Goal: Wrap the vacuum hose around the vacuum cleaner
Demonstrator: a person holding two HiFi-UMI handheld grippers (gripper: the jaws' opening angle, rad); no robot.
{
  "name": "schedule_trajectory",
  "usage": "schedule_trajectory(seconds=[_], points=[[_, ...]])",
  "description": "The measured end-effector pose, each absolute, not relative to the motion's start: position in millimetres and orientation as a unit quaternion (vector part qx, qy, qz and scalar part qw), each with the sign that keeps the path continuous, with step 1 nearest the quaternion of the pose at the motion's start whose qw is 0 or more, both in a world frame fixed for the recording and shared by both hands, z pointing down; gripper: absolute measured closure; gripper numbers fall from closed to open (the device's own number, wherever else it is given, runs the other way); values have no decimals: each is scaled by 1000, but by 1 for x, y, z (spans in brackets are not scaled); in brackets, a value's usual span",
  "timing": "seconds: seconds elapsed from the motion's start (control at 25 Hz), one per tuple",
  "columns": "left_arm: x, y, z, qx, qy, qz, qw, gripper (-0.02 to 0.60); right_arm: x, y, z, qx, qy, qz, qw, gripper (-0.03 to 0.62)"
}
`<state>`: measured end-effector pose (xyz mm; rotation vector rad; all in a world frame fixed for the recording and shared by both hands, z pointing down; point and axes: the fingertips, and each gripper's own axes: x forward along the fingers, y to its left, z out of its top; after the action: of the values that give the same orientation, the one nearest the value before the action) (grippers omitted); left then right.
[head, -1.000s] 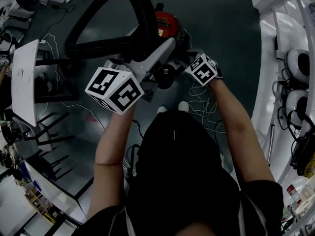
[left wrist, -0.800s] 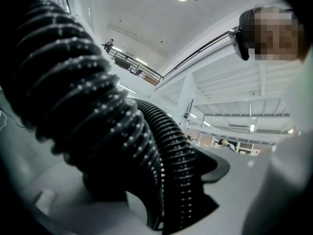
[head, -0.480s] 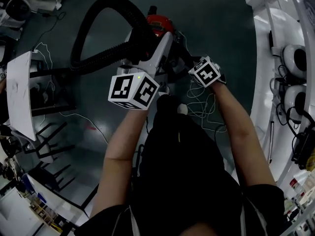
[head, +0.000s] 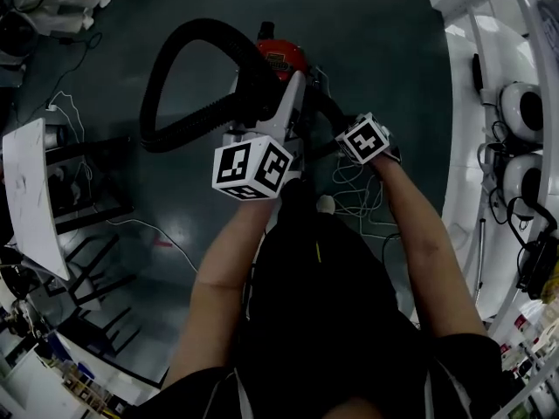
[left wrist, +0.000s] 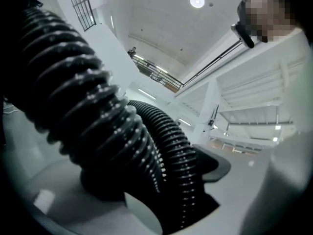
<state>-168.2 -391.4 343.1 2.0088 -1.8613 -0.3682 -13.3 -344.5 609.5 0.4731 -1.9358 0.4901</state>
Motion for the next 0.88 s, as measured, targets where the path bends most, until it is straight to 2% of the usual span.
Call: schedule_trajectory(seconds=[0.6,0.88], points=[[-251,-474,425,649,-704,-169,236,158,-59,-402,650,279,-755,298,514,431],[-266,-492,471,618,-723,-164,261,144,-62,-430,673,296,-737,316,519,433]])
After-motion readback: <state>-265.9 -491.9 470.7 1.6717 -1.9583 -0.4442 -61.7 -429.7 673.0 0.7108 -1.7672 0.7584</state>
